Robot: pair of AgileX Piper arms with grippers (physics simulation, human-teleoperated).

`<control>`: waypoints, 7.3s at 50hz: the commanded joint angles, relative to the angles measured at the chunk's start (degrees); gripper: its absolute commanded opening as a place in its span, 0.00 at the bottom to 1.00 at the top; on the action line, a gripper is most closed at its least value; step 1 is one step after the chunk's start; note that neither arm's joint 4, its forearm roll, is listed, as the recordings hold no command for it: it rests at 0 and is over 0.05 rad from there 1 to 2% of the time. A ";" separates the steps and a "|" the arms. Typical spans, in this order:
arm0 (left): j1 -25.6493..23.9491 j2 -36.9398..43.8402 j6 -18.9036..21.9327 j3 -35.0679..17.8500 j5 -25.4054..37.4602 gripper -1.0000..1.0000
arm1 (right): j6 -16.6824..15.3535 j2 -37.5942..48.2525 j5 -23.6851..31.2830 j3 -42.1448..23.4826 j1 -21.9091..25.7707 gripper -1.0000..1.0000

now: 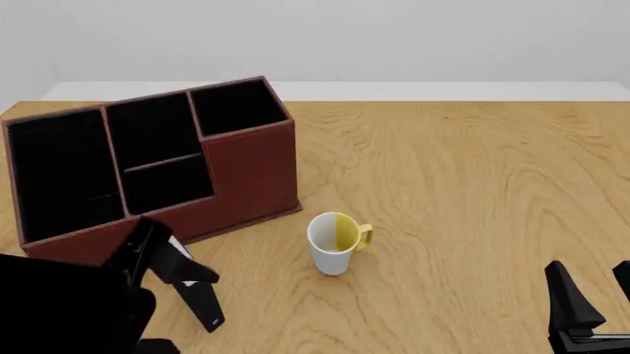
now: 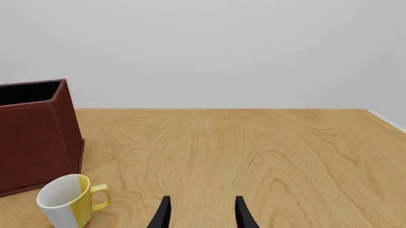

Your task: Pick up the book and place it in the front compartment of the caddy.

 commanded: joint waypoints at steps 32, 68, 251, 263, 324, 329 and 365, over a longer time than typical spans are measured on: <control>7.63 -1.07 10.25 11.60 -9.11 1.00 | 0.01 0.01 0.00 0.00 0.01 1.00; 14.55 2.28 12.96 12.49 -11.82 1.00 | -0.02 -0.01 0.00 0.00 0.00 1.00; 22.71 15.10 15.15 13.29 -26.22 0.00 | 0.00 -0.01 0.00 0.00 0.00 1.00; 18.03 15.60 -0.46 2.41 -17.45 0.00 | 0.00 0.00 0.00 0.00 -0.01 1.00; 25.25 8.24 9.58 -9.16 -3.88 0.00 | 0.00 -0.01 0.00 0.00 -0.02 1.00; 30.69 9.67 14.63 -10.38 -4.40 0.00 | -0.01 -0.01 0.00 0.00 -0.02 1.00; 54.05 25.06 31.09 -46.76 10.17 0.00 | 0.01 0.00 0.00 0.00 -0.03 1.00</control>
